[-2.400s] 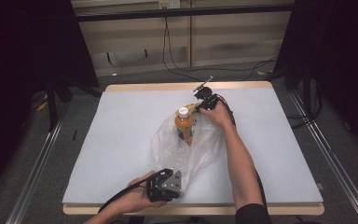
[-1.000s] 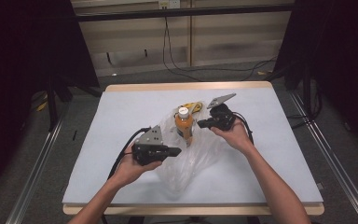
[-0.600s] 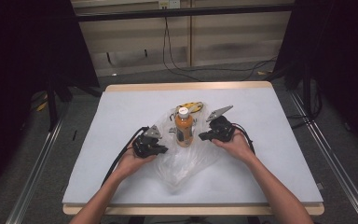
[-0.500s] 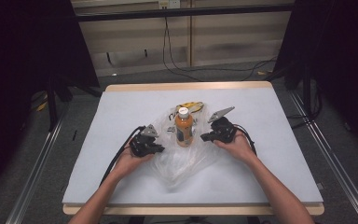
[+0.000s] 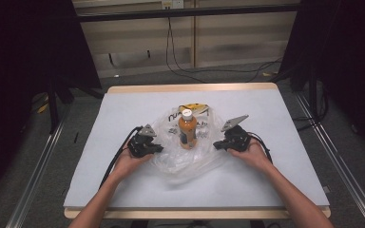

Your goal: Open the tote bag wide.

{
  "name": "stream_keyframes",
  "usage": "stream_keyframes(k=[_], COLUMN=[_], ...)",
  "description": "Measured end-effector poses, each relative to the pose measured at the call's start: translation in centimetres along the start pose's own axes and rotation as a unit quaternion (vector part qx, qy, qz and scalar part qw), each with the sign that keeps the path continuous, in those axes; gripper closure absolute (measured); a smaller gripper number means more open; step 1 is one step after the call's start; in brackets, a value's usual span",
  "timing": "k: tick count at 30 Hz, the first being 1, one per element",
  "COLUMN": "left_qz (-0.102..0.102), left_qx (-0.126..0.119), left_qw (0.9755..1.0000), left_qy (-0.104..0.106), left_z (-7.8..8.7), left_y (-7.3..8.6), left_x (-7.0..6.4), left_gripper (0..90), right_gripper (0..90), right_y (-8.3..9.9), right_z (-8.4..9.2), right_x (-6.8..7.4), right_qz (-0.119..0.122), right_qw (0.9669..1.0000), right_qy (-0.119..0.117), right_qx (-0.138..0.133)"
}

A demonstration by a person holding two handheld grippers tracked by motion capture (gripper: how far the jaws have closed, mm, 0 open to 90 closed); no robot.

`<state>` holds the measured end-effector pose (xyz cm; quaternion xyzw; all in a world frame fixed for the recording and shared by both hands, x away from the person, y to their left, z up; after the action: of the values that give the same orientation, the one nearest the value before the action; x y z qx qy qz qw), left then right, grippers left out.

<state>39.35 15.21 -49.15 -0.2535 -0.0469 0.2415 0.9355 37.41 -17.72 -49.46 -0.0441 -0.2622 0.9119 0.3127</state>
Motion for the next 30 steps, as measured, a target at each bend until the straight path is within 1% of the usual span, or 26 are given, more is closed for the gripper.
stream_keyframes(k=[2, 4, 5, 6, 7, 8, 9, 10, 11, 12, 14, 16, 17, 18, 19, 20, 21, 22, 23, 24, 25, 26, 27, 28, 29, 30], left_qz=[-0.001, 0.003, -0.001, 0.004, 0.014, 0.014, 0.012, 0.029, 0.028, 0.035, 0.039, 0.041, 0.041, 0.040, 0.040, 0.040, 0.045, 0.045, 0.049, 0.045, 0.045, 0.039, 0.032, 0.032, 0.033, 0.026], left_qx=[0.005, 0.001, 0.006, 0.004, 0.005, 0.005, 0.006, -0.008, -0.005, -0.014, -0.018, -0.028, -0.035, -0.041, -0.047, -0.047, -0.063, -0.063, -0.072, -0.088, -0.088, -0.093, -0.105, -0.105, -0.113, -0.126], left_qw=[1.0000, 0.9999, 0.9999, 0.9999, 0.9997, 0.9997, 0.9996, 0.9995, 0.9996, 0.9993, 0.9991, 0.9988, 0.9986, 0.9983, 0.9981, 0.9981, 0.9968, 0.9968, 0.9959, 0.9947, 0.9947, 0.9946, 0.9937, 0.9937, 0.9929, 0.9915], left_qy=[-0.004, -0.010, -0.012, -0.014, -0.021, -0.021, -0.024, -0.008, -0.006, 0.000, -0.002, 0.002, 0.004, 0.007, 0.005, 0.005, 0.017, 0.017, 0.023, 0.027, 0.027, 0.027, 0.020, 0.020, 0.023, 0.022], left_z=[0.1, 0.1, 0.2, 0.3, 0.3, 0.3, 0.4, 0.4, 0.5, 0.4, 0.5, 0.7, 1.0, 1.2, 1.5, 1.5, 1.9, 1.9, 2.2, 2.7, 2.7, 3.1, 3.9, 3.9, 4.3, 4.8], left_y=[0.1, 0.1, 0.2, 0.3, 0.4, 0.4, 0.5, 0.8, 1.0, 1.0, 1.1, 1.2, 1.2, 1.2, 1.1, 1.1, 1.1, 1.1, 1.2, 1.2, 1.2, 1.3, 1.4, 1.4, 1.4, 1.6], left_x=[0.1, 0.1, 0.3, 0.3, 0.4, 0.4, 0.6, 1.0, 1.2, 1.2, 1.3, 1.2, 1.1, 1.1, 1.0, 1.0, 1.0, 1.0, 1.0, 0.7, 0.7, 0.5, -0.1, -0.1, -0.2, -0.6], left_gripper=[90.0, 90.0, 90.0, 90.0, 90.0, 90.0, 90.0, 90.0, 90.0, 90.0, 90.0, 90.0, 90.0, 90.0, 90.0, 90.0, 90.0, 90.0, 90.0, 90.0, 90.0, 90.0, 90.0, 90.0, 90.0, 90.0], right_gripper=[90.0, 90.0, 90.0, 90.0, 90.0, 90.0, 90.0, 90.0, 90.0, 90.0, 90.0, 90.0, 90.0, 90.0, 90.0, 90.0, 90.0, 90.0, 90.0, 90.0, 90.0, 90.0, 90.0, 90.0, 90.0, 90.0], right_y=[0.6, 1.1, 1.2, 1.3, 1.4, 1.4, 1.7, 1.8, 1.9, 1.9, 1.9, 1.9, 1.9, 1.8, 1.7, 1.6, 1.5, 1.4, 1.4, 1.4, 1.4, 1.4, 1.4, 1.4, 1.4, 1.5], right_z=[0.3, 0.5, 0.6, 0.8, 0.8, 0.8, 1.0, 1.0, 1.1, 1.1, 1.1, 1.1, 1.2, 1.3, 1.4, 1.7, 1.9, 2.2, 2.5, 2.8, 2.8, 3.2, 4.0, 4.4, 4.4, 5.1], right_x=[-0.1, -0.3, -0.4, -0.4, -0.3, -0.3, -0.2, -0.2, -0.3, -0.3, -0.3, -0.1, -0.1, 0.0, 0.1, 0.2, 0.2, 0.3, 0.3, 0.3, 0.3, 0.4, 0.7, 0.9, 0.9, 1.3], right_qz=[-0.004, -0.012, -0.013, -0.011, -0.013, -0.013, -0.017, -0.019, -0.020, -0.024, -0.027, -0.029, -0.034, -0.036, -0.037, -0.037, -0.037, -0.043, -0.049, -0.053, -0.053, -0.056, -0.057, -0.058, -0.058, -0.064], right_qw=[1.0000, 0.9999, 0.9999, 0.9999, 0.9999, 0.9999, 0.9998, 0.9997, 0.9997, 0.9996, 0.9995, 0.9994, 0.9991, 0.9989, 0.9987, 0.9983, 0.9978, 0.9968, 0.9955, 0.9942, 0.9942, 0.9928, 0.9902, 0.9888, 0.9888, 0.9854], right_qy=[0.002, -0.003, -0.001, 0.003, 0.008, 0.008, 0.015, 0.011, 0.014, 0.013, 0.015, 0.013, 0.016, 0.006, 0.006, 0.011, 0.006, 0.005, 0.003, -0.002, -0.002, -0.001, 0.001, 0.003, 0.003, -0.003], right_qx=[-0.003, -0.008, -0.006, -0.004, -0.003, -0.003, -0.003, -0.006, -0.007, -0.008, -0.011, -0.015, -0.021, -0.030, -0.035, -0.044, -0.054, -0.067, -0.082, -0.094, -0.094, -0.106, -0.127, -0.137, -0.137, -0.158])
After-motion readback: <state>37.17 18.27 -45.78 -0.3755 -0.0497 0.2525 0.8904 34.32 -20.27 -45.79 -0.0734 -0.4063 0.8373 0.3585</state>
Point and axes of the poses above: each handheld gripper's, and its own axes: z roughly backward along the jaws, y roughly out of its underside, x roughly to its left, the point moved 2 cm from there along -z, roughly forward along the jaws, and after that the axes turned 12 degrees about x, right-handed, at the moved point
